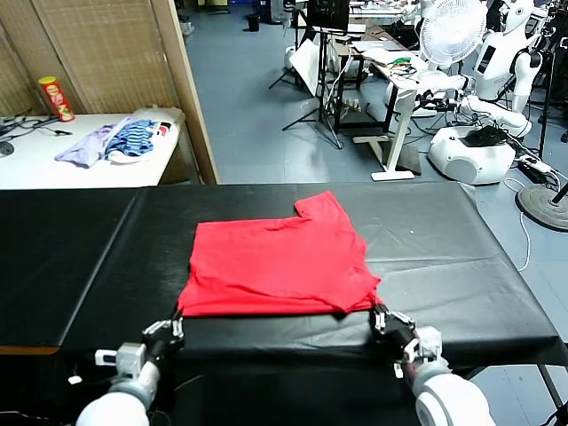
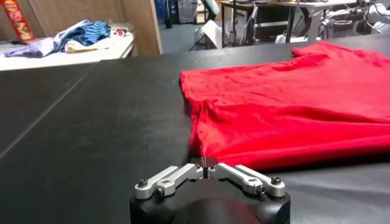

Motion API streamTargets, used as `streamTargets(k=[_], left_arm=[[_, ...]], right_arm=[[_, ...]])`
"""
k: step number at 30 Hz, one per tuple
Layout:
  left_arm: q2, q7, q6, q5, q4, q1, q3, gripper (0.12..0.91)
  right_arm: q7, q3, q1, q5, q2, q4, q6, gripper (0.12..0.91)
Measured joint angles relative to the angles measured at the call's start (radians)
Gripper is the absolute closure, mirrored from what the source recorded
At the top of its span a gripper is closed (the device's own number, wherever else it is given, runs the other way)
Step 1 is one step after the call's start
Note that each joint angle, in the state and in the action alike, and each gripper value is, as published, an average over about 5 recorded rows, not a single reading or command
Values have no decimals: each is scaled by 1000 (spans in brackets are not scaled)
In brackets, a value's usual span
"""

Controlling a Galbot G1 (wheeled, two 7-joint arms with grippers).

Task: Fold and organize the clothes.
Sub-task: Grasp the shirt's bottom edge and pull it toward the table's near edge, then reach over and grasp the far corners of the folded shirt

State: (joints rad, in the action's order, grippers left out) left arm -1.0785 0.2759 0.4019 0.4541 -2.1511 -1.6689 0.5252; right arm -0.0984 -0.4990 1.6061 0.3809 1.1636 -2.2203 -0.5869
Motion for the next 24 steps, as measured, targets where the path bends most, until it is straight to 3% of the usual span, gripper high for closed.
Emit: streamTargets(k=[5,9,12,15,19,24], left_arm=[[4,31,49,35,-62,-55,38,561],[15,32,69,71,-115,-70,70,339],[28,23,83,104,-133,-41,89,251],[49,23,120,172,-118,35,89,235],[73,15,213,274,-51,206,60,232],[81,-25,226,304,108,457,-14,232]], right_arm=[[-11,-41,-1,78,-24,-72,-48,268],[-32,-59,-74,114,-40,-70,-52,230],[-44,-40,-181,113,-47,-14,-42,227],[-59,4,-314,107,-46,79,-27,227],[-75,96,-511,101,-32,237,-18,227],[-91,211,-728,102,3,452,-13,227]])
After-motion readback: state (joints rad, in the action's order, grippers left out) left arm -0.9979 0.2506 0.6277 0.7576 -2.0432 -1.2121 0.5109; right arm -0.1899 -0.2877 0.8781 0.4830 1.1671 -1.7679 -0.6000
